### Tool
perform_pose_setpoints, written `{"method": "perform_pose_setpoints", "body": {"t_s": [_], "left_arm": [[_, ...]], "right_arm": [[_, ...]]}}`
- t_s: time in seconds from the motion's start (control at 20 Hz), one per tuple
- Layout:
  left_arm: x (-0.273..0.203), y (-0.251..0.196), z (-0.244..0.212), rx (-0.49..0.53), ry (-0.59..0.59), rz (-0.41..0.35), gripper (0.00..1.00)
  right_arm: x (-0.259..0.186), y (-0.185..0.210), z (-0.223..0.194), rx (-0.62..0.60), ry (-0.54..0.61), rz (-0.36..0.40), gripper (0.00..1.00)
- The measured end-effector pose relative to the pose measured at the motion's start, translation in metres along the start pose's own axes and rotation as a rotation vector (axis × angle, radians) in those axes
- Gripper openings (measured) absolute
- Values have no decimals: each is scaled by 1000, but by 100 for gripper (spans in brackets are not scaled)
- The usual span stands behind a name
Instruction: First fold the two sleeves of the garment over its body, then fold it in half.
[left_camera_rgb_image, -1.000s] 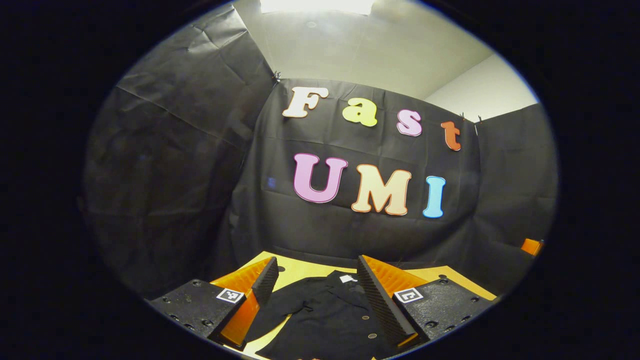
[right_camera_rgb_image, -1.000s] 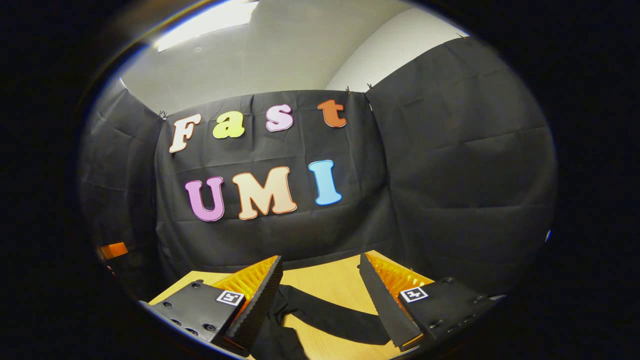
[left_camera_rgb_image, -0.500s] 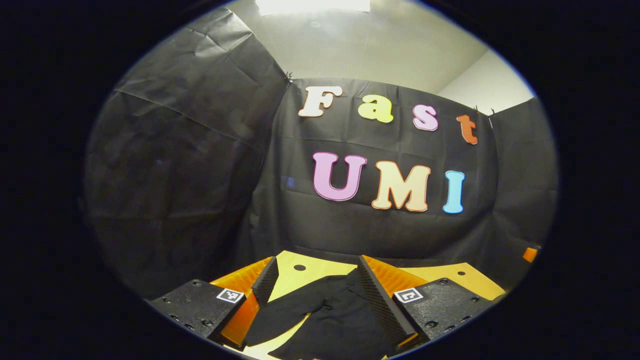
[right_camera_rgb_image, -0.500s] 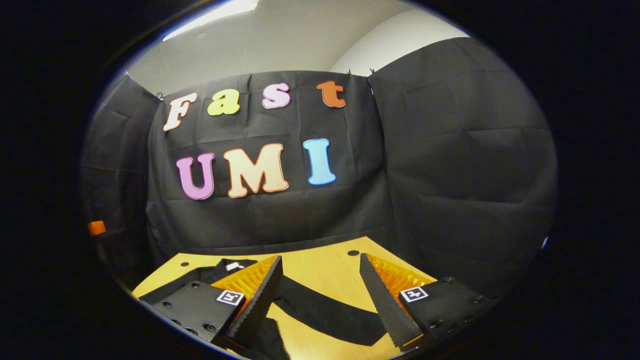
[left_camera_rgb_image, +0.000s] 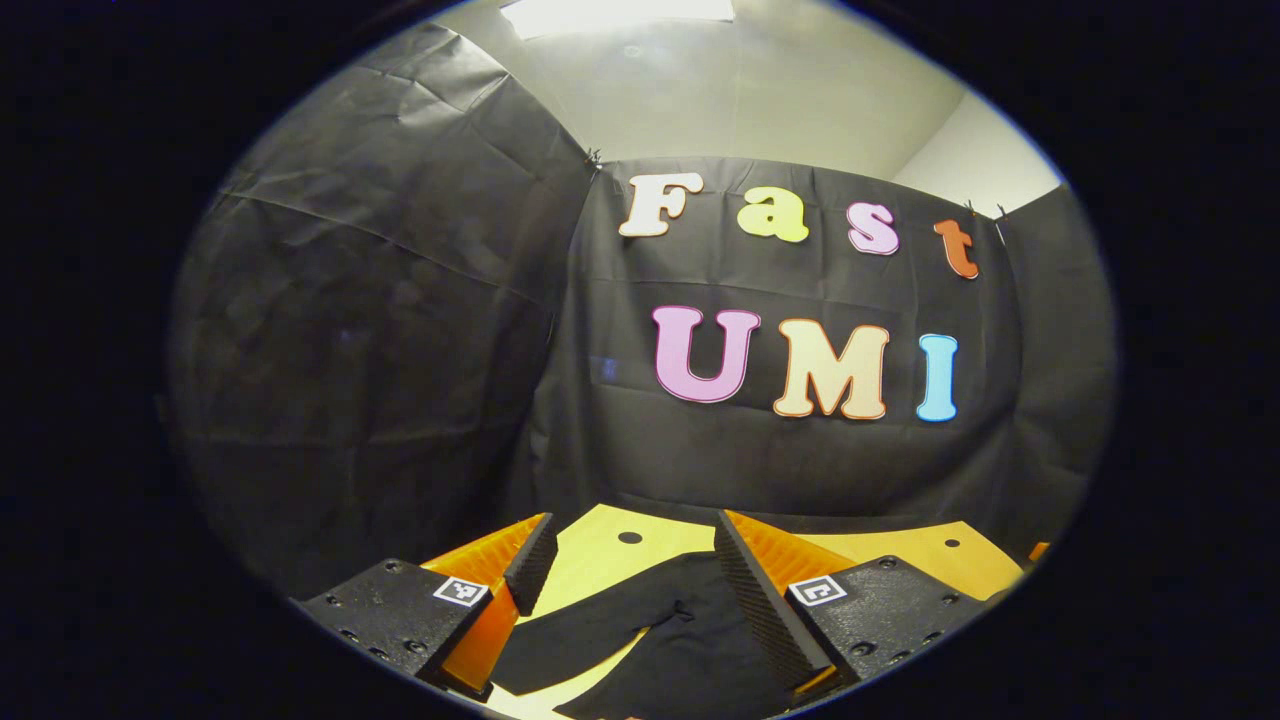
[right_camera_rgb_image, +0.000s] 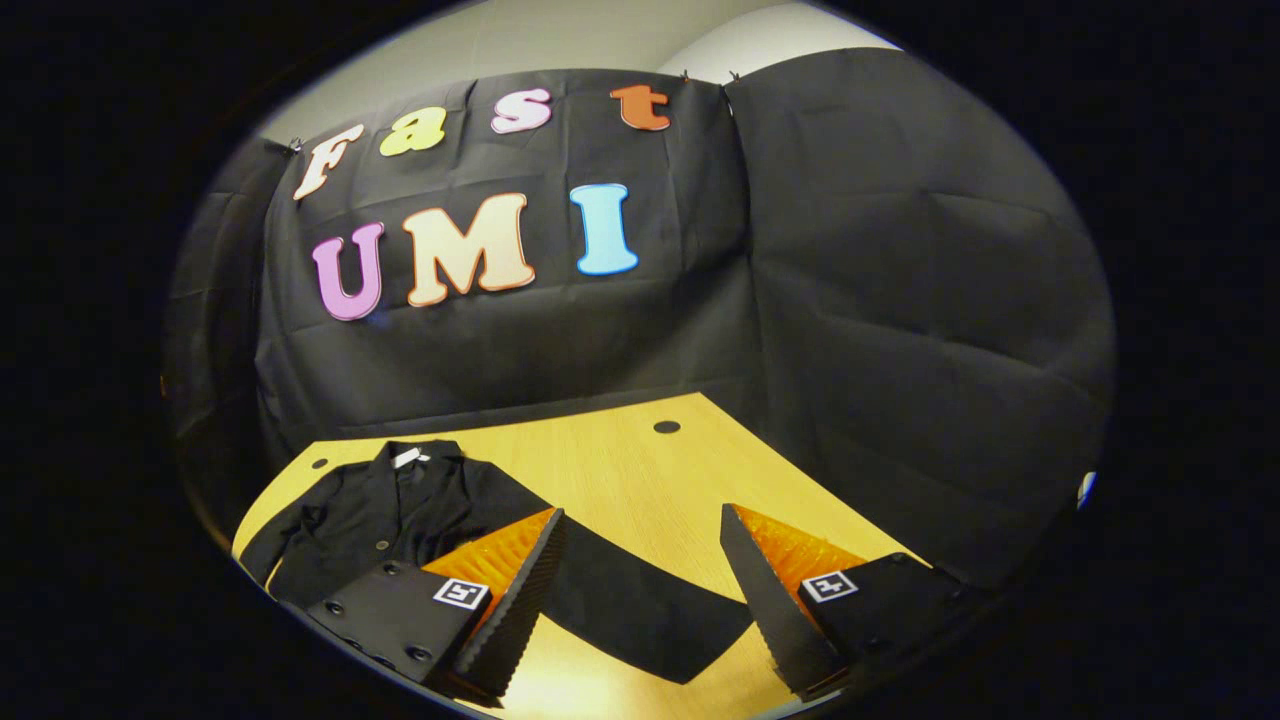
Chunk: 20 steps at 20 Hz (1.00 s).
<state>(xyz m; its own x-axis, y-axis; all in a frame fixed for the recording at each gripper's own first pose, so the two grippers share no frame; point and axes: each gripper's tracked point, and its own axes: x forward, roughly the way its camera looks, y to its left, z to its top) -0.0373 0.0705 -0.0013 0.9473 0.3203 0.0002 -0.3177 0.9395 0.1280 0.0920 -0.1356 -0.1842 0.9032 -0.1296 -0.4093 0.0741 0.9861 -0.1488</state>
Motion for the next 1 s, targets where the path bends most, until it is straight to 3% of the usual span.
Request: {"method": "perform_pose_setpoints", "body": {"t_s": [0.1, 0.15, 0.55, 0.8, 0.85, 0.95, 1.0], "left_arm": [[0, 3, 4, 12, -11, 16, 92], [-1, 4, 4, 20, -14, 23, 92], [-5, 9, 0, 38, 9, 52, 92], [-6, 8, 2, 51, 6, 60, 92], [-6, 7, 2, 55, 8, 61, 92], [-5, 6, 0, 61, 14, 61, 92], [-6, 6, -1, 61, 16, 59, 92]], "right_arm": [[14, -7, -16, -14, 33, -11, 94], [19, -10, -26, -17, 57, -11, 98], [54, -22, -98, -21, 259, -12, 98], [64, -29, -122, -17, 337, -19, 98], [65, -30, -127, -20, 348, -19, 94], [70, -37, -133, -34, 359, -26, 94], [72, -39, -136, -35, 370, -23, 98]]}}
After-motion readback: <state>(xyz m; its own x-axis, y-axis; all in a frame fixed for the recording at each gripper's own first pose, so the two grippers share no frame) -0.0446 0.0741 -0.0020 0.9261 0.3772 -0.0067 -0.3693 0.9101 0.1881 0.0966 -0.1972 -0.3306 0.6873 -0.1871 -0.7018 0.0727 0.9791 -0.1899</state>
